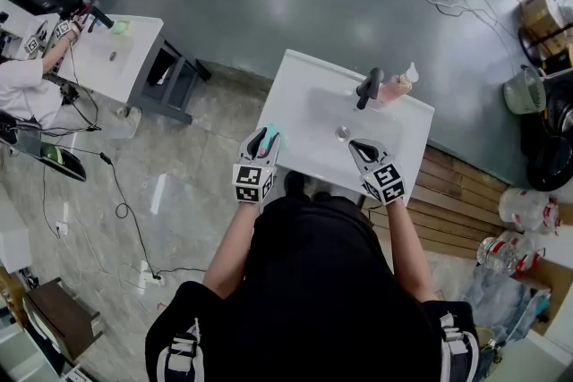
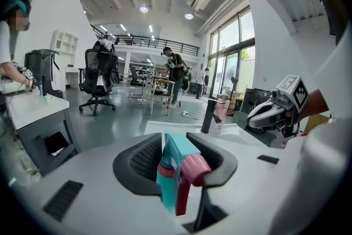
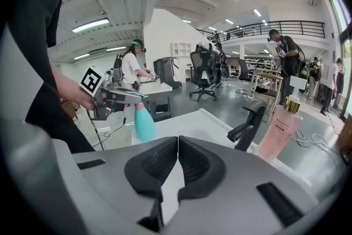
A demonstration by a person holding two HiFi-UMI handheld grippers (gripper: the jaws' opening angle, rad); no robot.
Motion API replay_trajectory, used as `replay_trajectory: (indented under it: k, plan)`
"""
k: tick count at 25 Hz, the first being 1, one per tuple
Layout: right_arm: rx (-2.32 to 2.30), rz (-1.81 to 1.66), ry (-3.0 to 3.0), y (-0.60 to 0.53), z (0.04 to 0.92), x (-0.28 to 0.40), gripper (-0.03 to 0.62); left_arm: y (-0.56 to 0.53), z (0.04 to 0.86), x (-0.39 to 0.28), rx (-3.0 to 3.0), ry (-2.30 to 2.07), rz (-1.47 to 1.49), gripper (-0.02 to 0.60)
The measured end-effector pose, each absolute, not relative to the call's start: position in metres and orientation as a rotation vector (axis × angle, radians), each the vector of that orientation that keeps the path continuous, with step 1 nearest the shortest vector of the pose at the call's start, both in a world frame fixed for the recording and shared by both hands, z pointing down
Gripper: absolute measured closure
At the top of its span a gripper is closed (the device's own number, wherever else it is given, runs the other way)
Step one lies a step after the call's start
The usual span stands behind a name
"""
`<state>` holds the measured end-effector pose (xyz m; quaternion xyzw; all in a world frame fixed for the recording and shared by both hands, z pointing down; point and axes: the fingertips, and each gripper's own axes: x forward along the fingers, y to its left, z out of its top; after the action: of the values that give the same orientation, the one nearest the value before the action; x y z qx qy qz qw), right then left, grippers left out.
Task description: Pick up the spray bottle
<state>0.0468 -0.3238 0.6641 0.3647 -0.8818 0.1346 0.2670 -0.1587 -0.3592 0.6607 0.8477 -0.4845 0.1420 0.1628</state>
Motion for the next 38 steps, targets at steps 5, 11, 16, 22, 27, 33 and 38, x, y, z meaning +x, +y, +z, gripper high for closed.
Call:
replay_trajectory:
  k: [5,11,16,22,27,33,38]
  plan:
    - [0.987,0.367,-2.379,-0.323,0.666,0.048,0.576,-0.360,0.660,-0.159,2.421,-1.396,0.417,0.479]
    - [0.988,0.369,-2.378,-0.327,0.664,0.049,0.576,-0.362,0.658,-0.159,2.422,-1.385,0.412,0.482]
    - [0.985,0.370,-2.380,-0.330,0.664,0.046,0.576,-0.365,0.659,-0.160,2.419,-1.362,0.419,0.482]
    - [0.987,0.366,-2.395,-0.336,0.661,0.042,0.576,-0.369,0.648,-0.160,2.434,-1.353,0.415,0.482]
    - [0.989,0.369,-2.417,-0.340,0.658,0.036,0.576,-0.372,0.632,-0.162,2.452,-1.370,0.396,0.482]
    - [0.984,0.365,-2.465,-0.343,0.652,0.032,0.577,-0.374,0.607,-0.163,2.477,-1.393,0.377,0.482]
    - [0.969,0.355,-2.500,-0.344,0.647,0.025,0.577,-0.372,0.584,-0.164,2.494,-1.410,0.339,0.482]
